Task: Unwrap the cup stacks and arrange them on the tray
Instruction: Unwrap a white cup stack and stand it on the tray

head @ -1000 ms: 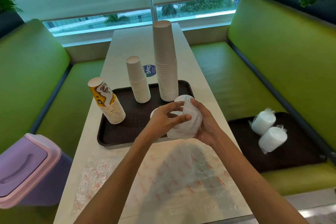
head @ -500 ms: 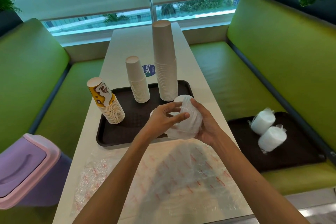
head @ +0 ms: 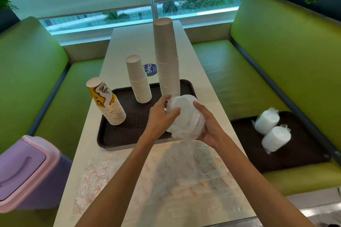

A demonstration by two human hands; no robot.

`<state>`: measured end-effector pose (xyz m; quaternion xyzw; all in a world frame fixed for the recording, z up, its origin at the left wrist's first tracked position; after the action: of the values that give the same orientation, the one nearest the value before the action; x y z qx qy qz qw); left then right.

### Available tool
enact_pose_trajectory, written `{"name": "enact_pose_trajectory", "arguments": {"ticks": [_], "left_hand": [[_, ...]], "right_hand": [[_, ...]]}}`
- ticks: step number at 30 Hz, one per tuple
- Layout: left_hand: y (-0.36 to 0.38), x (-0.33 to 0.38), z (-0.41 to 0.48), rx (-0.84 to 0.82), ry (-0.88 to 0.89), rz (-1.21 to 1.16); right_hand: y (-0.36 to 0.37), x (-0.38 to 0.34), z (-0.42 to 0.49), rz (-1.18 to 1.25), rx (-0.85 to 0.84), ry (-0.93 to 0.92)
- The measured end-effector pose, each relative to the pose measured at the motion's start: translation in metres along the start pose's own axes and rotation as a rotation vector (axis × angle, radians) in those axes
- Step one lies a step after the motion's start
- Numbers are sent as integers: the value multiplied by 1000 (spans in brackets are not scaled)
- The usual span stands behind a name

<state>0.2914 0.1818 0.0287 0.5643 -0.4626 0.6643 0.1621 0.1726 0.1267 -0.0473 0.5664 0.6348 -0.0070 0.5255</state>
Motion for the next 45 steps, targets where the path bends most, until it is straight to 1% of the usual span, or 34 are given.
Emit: {"name": "enact_pose_trajectory", "arguments": {"ticks": [5,8,10,11,13,16,18,21,25,29,34,37,40,43,45], "left_hand": [[1,-7,8,7,-16,-32],[-15,-8,24,56,-61,-233],[-32,-16,38,113,-132,-386],[-40,-23,45,145,-170,-431],[-52,-44,58,193,-247,-437],[-51,-79,68,205,-372,-342],[-44,-102,71,198,-446,-254],[-31,-121,74,168,-474,-168],[-17,-119,87,111,-422,-40],[-6,-113,96,45,-364,107],[-4,-117,98,42,-315,379],[-1,-117,94,29,-299,499],[-1,-112,92,41,-252,530],[-3,-102,91,82,-185,486],[-1,-91,91,57,-125,513]], "right_hand": [[-6,-4,-3,-20,33,-18],[-15,-12,-7,-14,32,-38],[-23,-23,-12,50,21,-50],[-29,-28,-14,89,25,-60],[-37,-39,-16,131,32,-109],[-43,-46,-15,159,22,-137],[-50,-50,-14,174,61,-149],[-58,-49,-13,174,101,-147],[-64,-46,-12,174,142,-130],[-78,-44,-11,216,232,-109],[-84,-43,-10,230,259,-96],[-84,-42,-8,234,259,-76],[-83,-44,-7,233,261,-86],[-84,-45,-6,221,256,-91],[-83,-45,-6,214,252,-87]]}}
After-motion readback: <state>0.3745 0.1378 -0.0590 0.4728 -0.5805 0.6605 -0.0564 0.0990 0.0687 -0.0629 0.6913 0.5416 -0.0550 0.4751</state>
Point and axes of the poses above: each hand's wrist, its own z-axis towards the middle knuckle, its own y-axis out of the palm, x = y × z, the point moved 9 cm from there along z, towards the middle knuckle, and after that the axes turned 4 degrees about -y, right-handed, at the moved point
